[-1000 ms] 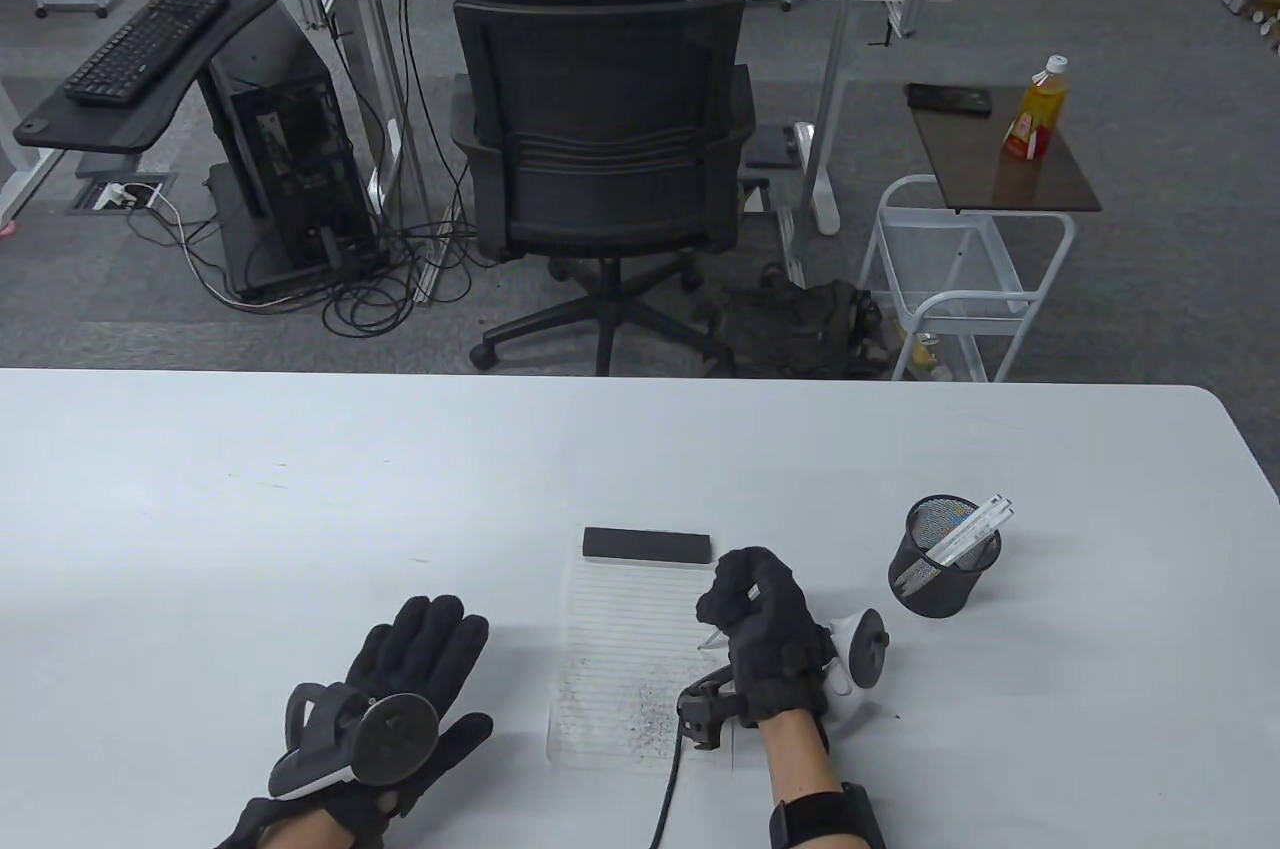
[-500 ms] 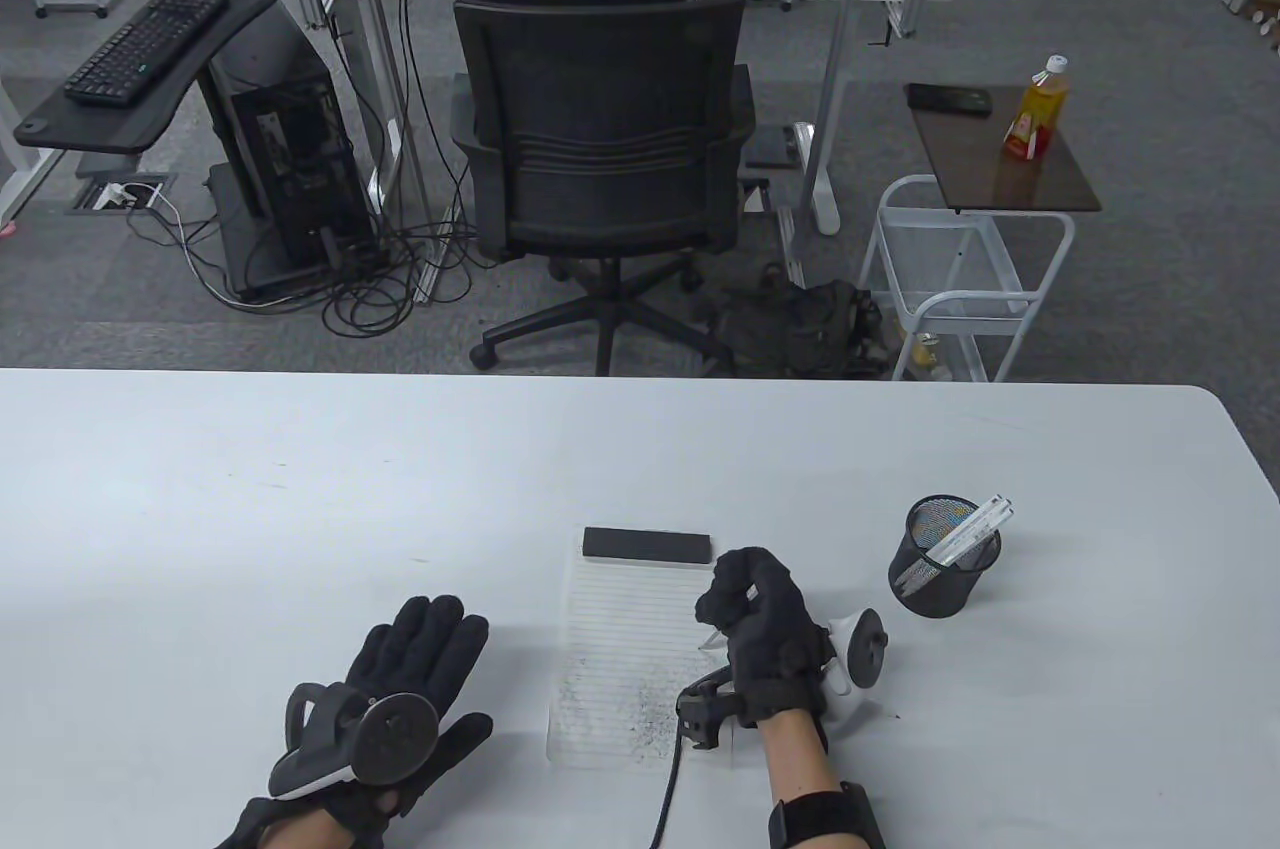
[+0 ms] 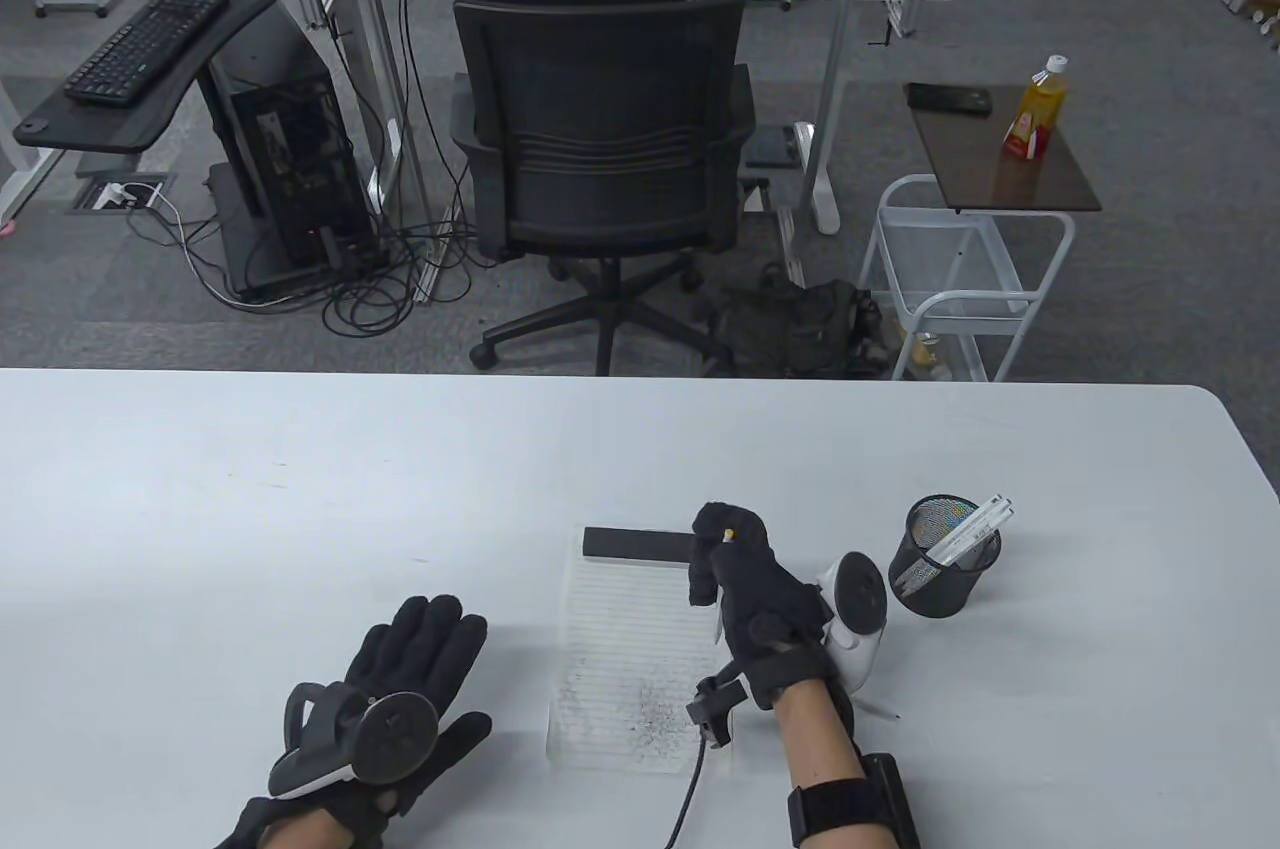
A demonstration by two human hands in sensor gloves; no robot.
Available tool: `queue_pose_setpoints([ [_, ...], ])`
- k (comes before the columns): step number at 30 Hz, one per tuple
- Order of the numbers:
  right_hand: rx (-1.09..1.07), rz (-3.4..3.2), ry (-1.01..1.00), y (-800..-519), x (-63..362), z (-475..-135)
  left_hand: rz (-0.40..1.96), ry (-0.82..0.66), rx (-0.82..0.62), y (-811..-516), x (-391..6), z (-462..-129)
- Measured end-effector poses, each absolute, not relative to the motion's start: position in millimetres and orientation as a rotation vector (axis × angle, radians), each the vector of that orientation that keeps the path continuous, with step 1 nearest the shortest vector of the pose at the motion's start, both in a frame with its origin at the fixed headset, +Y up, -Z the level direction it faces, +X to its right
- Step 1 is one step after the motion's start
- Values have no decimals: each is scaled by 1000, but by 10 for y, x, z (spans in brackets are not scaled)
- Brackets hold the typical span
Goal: Press to extend mechanical pencil leads
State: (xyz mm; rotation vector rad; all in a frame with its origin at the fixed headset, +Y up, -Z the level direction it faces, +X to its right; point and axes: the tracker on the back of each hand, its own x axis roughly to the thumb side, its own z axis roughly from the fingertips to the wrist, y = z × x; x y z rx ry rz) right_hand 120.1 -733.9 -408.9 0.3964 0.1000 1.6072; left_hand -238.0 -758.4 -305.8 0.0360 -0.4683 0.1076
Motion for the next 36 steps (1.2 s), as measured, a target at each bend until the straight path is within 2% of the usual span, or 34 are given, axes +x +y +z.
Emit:
queue_pose_setpoints([
  [4,442,2197,218,-7212,1262,-4190,116,-470,39,-7581,-2385,-3066],
  [8,347,2396,422,-7327,1409,-4302,112,-464,27,-7604,-2406,-3089],
  [12,273,2414,490,-7462,1525,-4383,113,-460,21,-7620,-2423,-3103],
  [16,364,2667,521,-7546,1501,-4410,114,-459,19,-7618,-2423,-3102],
  [18,433,2801,602,-7582,1464,-4409,114,-458,13,-7608,-2419,-3091],
  [23,558,2969,518,-7612,1391,-4410,113,-457,10,-7599,-2417,-3095],
  [36,653,3034,442,-7689,1331,-4434,110,-451,8,-7595,-2423,-3100],
])
